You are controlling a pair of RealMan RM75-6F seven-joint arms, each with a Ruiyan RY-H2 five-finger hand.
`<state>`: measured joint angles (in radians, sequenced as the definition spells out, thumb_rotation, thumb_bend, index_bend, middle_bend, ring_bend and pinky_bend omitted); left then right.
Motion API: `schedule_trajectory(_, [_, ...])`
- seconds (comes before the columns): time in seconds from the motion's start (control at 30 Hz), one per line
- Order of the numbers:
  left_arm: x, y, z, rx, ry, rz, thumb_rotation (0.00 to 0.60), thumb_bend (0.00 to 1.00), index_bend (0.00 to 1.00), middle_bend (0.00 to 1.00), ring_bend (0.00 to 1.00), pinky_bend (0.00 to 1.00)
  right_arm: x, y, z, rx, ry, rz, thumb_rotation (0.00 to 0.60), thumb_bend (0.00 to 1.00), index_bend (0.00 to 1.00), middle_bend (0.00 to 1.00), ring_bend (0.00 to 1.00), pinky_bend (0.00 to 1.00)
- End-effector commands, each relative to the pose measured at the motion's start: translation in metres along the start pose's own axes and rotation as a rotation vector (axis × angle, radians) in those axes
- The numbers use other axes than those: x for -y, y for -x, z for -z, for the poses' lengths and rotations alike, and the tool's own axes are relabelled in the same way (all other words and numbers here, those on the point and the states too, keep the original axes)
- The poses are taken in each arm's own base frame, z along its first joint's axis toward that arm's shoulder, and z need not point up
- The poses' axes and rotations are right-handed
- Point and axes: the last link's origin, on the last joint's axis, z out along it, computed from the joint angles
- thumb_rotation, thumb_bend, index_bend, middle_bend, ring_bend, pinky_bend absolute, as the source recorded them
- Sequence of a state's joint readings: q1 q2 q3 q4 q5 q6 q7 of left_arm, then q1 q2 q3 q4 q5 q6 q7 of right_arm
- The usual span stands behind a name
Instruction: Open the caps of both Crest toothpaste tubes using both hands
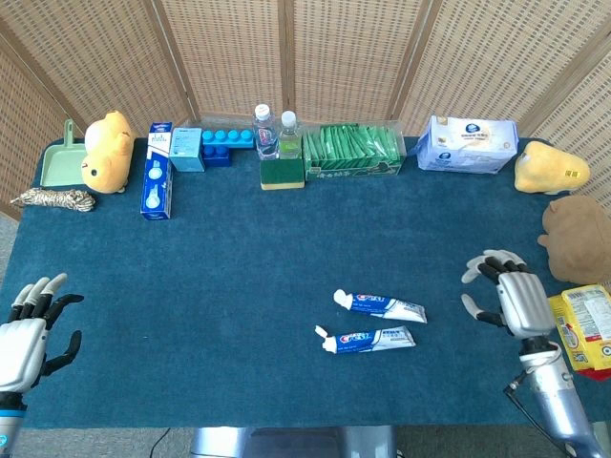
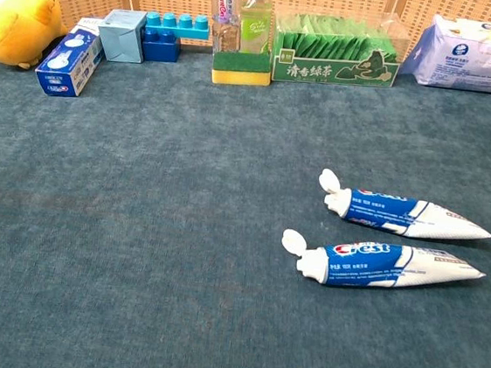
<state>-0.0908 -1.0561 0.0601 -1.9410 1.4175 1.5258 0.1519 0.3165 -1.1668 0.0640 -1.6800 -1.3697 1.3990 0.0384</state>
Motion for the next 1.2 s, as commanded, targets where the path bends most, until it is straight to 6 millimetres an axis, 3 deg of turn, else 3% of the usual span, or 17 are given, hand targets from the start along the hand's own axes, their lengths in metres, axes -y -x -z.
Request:
schedule_trajectory(0.03, [0.003,0.004,0.006,-0.021,0.003,-0.026,0.6,0.42,0.25,0.1,0.0,0.0,-0.006,0.004,0.026,-0.042,0.072,0.108,0.6,0.32,0.49,0.39,0.21,0.19])
schedule_trajectory(0.37, [0.009,0.005,0.025,-0.046,-0.026,-0.023,0.6,0.39,0.25,0.1,0.0,0.0,-0.012,0.002,0.051,-0.098,0.096,0.128,0.6,0.31,0.5,0.39,0.21,0.19])
schedule_trajectory(0.57, [0.009,-0.003,0.029,-0.067,-0.03,-0.026,0.6,0.38,0.25,0.1,0.0,0.0,-0.014,0.003,0.056,-0.101,0.086,0.118,0.6,0.31,0.5,0.39,0.21,0.19])
schedule_trajectory(1.2, [0.004,0.0,0.035,-0.053,-0.03,-0.012,0.6,0.37,0.24,0.09,0.0,0.0,-0.018,0.015,0.063,-0.044,0.097,0.073,0.6,0.31,0.5,0.39,0.21,0.19])
